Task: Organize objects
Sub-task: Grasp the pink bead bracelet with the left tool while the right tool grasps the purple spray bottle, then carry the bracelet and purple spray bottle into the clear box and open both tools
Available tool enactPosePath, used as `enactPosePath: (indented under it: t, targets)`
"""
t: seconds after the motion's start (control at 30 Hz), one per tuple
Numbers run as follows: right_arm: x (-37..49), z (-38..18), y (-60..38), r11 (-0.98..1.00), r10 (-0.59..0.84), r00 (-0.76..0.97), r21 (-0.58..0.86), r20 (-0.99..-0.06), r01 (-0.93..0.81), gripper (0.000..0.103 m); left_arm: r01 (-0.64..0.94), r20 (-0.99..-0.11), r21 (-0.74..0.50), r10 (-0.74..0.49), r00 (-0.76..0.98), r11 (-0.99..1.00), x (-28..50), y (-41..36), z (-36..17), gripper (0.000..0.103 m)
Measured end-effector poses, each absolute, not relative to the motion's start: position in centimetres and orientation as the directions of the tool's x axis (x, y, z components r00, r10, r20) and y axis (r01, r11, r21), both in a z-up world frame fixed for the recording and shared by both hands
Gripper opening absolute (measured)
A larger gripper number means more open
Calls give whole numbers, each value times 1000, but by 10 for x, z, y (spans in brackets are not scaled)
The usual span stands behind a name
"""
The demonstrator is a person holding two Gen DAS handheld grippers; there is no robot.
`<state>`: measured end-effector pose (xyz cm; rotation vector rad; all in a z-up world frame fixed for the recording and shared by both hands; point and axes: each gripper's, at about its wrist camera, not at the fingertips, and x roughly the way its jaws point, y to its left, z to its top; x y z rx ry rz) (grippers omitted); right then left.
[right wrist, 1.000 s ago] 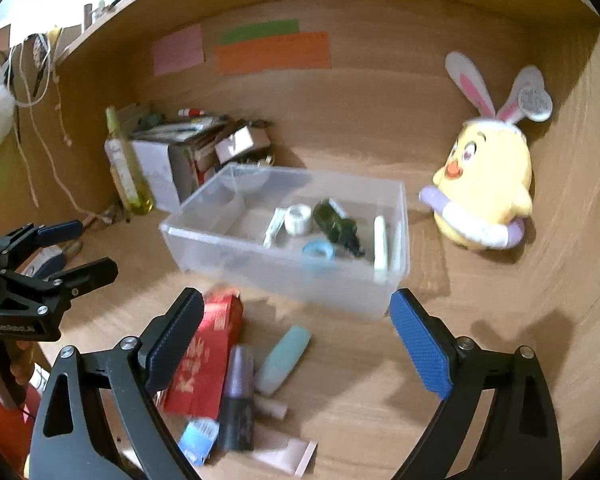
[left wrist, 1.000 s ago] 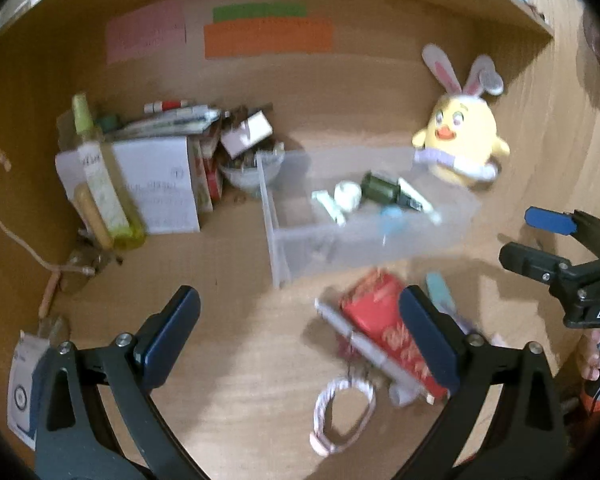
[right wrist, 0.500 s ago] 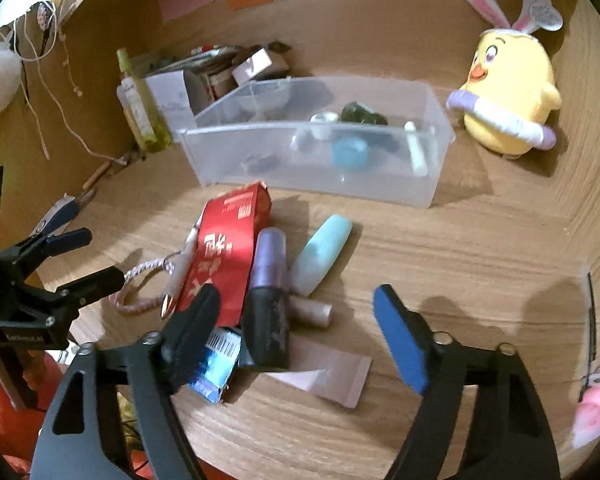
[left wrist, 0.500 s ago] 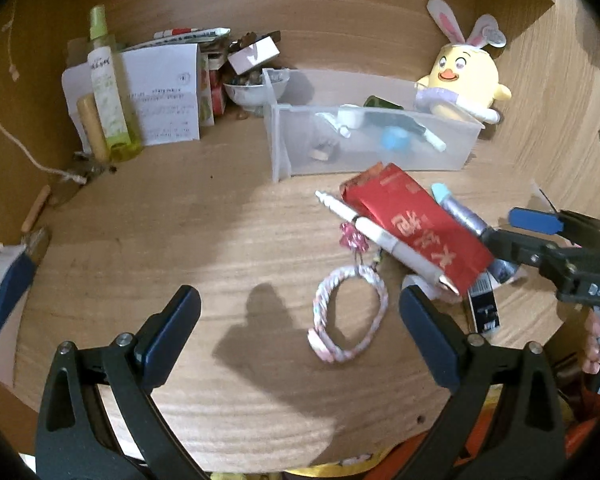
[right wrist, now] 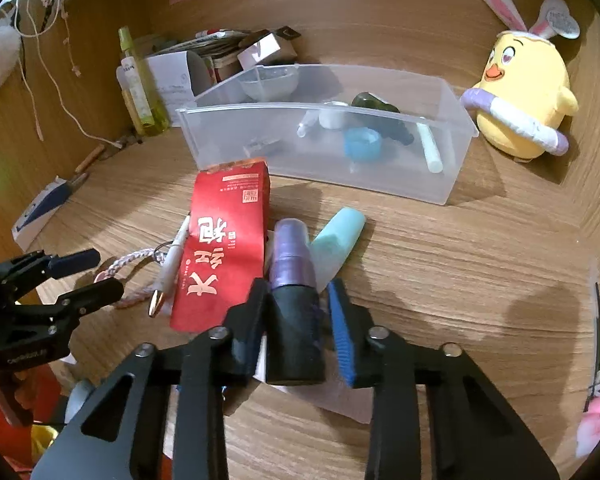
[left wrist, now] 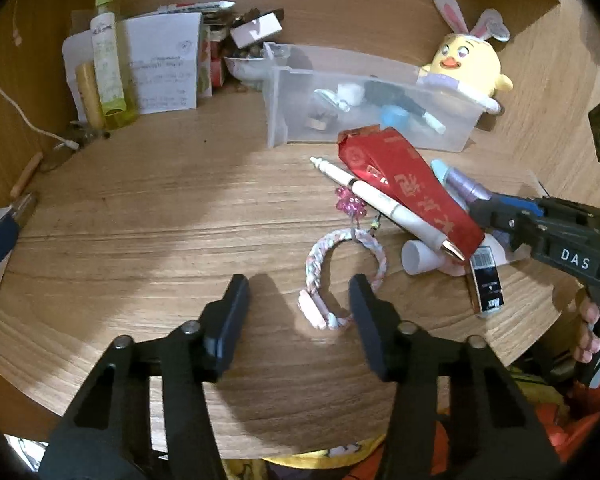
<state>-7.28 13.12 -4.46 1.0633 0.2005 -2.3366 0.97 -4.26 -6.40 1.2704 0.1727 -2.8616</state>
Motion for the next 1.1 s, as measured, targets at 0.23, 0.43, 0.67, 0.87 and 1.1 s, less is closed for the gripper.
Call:
enactPosePath:
  t: [0.23,0.43,0.67,0.87,1.1]
  targets:
    - [-71,-44,130,-836,-422,-550,75,-721,544,23,43,-731,-120,59,-680,-992,10,-46,-64,12]
    - [-71,-36,136,-842,-427,-569,80,-703,533,23,79,-722,-121,33,-691,-990,9,-55,-59,11]
    - [-74,-22,144,-851,-440,-597,100,-671,515,23,104,-670,-158,29,-742,-982,8,-69,-34,11]
    - [-80,-9,146,-851,-464,-615,128,-638,510,23,99,-606,-166,23,-795,-981,3,-74,-5,11]
    - [-87,5,148,-855,-466,-644,123,-607,504,23,70,-561,-184,46,-827,-980,-12,-73,17,11]
